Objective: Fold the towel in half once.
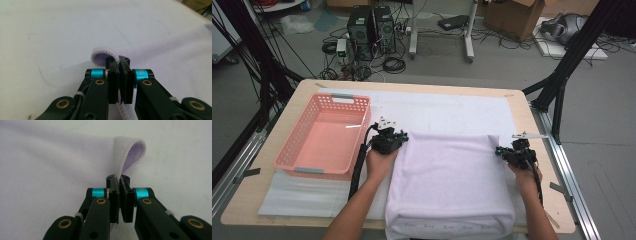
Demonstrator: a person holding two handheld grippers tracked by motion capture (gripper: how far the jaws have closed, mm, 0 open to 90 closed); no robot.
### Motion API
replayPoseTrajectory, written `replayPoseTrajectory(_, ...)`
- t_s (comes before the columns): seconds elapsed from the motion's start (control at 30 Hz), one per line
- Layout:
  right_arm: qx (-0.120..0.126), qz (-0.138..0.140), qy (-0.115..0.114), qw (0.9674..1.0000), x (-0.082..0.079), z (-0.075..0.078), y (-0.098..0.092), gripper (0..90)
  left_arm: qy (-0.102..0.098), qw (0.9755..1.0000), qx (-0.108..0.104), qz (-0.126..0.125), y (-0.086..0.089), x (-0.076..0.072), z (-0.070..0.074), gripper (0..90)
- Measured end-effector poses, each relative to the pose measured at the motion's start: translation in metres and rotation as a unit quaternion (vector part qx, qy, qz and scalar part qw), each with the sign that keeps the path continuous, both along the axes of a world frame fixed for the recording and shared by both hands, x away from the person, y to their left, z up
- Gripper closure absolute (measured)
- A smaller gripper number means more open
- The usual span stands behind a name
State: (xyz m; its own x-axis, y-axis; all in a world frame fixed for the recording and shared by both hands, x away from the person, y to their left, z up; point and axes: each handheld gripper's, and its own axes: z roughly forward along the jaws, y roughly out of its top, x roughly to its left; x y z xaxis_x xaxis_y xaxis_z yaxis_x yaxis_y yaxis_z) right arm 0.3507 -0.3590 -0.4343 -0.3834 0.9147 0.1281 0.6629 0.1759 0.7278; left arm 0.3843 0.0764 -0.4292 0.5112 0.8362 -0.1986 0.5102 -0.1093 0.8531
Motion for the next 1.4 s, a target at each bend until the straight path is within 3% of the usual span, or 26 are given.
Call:
replayPoseTrajectory(0.13, -0.015, -0.014, -0.007, 0.9998, 0.008, 0.007, -0.006, 87.3, -0.012, 0.9998, -0.011, 0.012, -0.001, 0.014, 0.017, 86.4)
replayPoseTrajectory(0.3, -0.007, -0.032, -0.037, 0.9988, 0.026, 0.016, -0.019, 87.3, -0.03, 0.9993, -0.016, 0.016, -0.004, 0.035, 0.026, 86.4)
replayPoseTrajectory(0.43, -0.022, -0.038, -0.053, 0.9976, 0.046, 0.023, -0.019, 87.2, -0.047, 0.9988, -0.001, 0.013, -0.012, 0.055, 0.03, 86.4)
replayPoseTrajectory(0.6, -0.023, -0.058, -0.064, 0.996, 0.065, 0.022, -0.016, 87.2, -0.034, 0.9991, -0.01, 0.023, -0.011, 0.078, 0.031, 86.4)
replayPoseTrajectory(0.73, -0.023, -0.069, -0.066, 0.9952, 0.075, 0.018, -0.013, 87.1, -0.04, 0.9986, -0.011, 0.032, -0.012, 0.086, 0.03, 86.3)
replayPoseTrajectory(0.83, -0.012, -0.075, -0.076, 0.9942, 0.081, 0.019, -0.01, 87.1, -0.028, 0.9985, -0.016, 0.043, -0.008, 0.091, 0.026, 86.3)
replayPoseTrajectory(0.93, -0.015, -0.079, -0.085, 0.9932, 0.087, 0.018, -0.005, 86.4, -0.02, 0.999, -0.011, 0.038, -0.008, 0.091, 0.022, 83.9)
replayPoseTrajectory(1.03, -0.014, -0.084, -0.069, 0.994, 0.09, 0.015, -0.002, 78.7, -0.008, 0.9993, -0.015, 0.034, -0.01, 0.087, 0.02, 68.3)
replayPoseTrajectory(1.1, -0.008, -0.081, -0.065, 0.9946, 0.089, 0.016, -0.003, 78.4, -0.002, 0.9998, -0.005, 0.021, -0.013, 0.083, 0.018, 63.1)
replayPoseTrajectory(1.2, -0.012, -0.069, -0.06, 0.9957, 0.084, 0.022, -0.005, 77.8, -0.024, 0.9997, 0.006, 0.006, -0.018, 0.07, 0.015, 62.7)
replayPoseTrajectory(1.27, -0.018, -0.059, -0.063, 0.9961, 0.079, 0.027, -0.006, 77.1, -0.013, 0.9999, 0.004, -0.007, -0.019, 0.066, 0.016, 62.1)
replayPoseTrajectory(1.4, -0.016, -0.043, -0.061, 0.9971, 0.068, 0.036, -0.012, 74.0, -0.042, 0.999, -0.01, -0.014, -0.021, 0.05, 0.021, 60.2)
